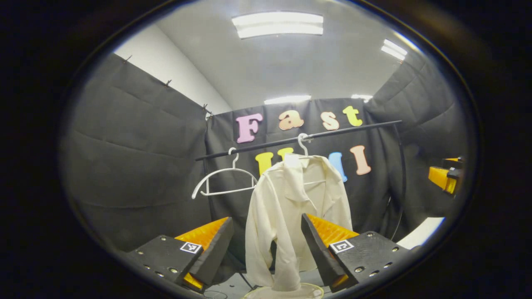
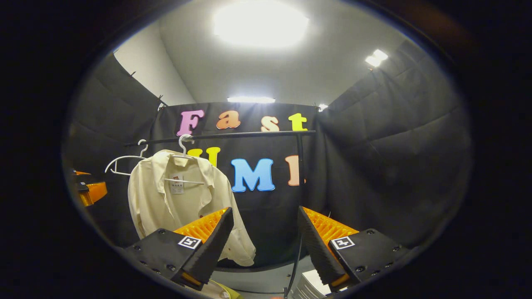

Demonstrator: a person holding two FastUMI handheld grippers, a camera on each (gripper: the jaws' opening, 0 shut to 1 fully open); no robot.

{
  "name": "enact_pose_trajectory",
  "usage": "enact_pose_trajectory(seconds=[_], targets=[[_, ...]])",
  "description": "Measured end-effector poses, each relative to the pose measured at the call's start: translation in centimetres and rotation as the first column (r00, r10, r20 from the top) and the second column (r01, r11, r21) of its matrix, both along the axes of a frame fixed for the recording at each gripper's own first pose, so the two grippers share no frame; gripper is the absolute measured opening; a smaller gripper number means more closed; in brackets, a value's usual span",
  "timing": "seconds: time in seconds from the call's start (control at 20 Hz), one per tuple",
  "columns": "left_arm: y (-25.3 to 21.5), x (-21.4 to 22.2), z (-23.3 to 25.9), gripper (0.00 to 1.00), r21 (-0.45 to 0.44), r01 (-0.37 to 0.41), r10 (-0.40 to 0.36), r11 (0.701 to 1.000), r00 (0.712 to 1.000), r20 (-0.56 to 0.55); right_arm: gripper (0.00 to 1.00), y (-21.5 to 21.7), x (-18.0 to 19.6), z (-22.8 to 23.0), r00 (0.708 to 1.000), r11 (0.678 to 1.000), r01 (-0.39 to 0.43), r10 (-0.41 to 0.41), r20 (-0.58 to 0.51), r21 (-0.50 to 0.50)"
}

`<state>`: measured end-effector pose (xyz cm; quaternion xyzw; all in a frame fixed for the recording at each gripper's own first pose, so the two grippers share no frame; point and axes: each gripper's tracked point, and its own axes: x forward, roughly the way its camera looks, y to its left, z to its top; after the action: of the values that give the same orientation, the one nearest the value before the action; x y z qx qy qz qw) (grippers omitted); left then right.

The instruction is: Grasp the clothes on the hanger with both hands and then place them into the laundry hamper below.

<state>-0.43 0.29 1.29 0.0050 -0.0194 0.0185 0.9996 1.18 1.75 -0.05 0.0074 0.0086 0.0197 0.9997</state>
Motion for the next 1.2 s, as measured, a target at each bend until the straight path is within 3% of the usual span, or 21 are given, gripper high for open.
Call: enact_pose_trajectory(seconds=[0.35,0.6,1.2], targets=[[-1.1,1.7,1.8,0.95,-0.008,-0.047,0.047,0.999,0.998,0.033,0.97,3.5,4.7,0.3,0.993,0.993,-0.118,0.117,0.015,0.023],[-3.0,5.6,2.3,0.95,0.011,-0.07,0.069,0.998,0.997,0.036,0.97,5.8,8.9,0.3,0.979,0.978,-0.203,0.202,0.026,0.038],[-6.0,14.8,1.9,0.95,0.032,-0.116,0.115,0.993,0.993,0.024,0.98,13.6,19.3,-0.7,0.918,0.914,-0.396,0.394,0.044,0.089]])
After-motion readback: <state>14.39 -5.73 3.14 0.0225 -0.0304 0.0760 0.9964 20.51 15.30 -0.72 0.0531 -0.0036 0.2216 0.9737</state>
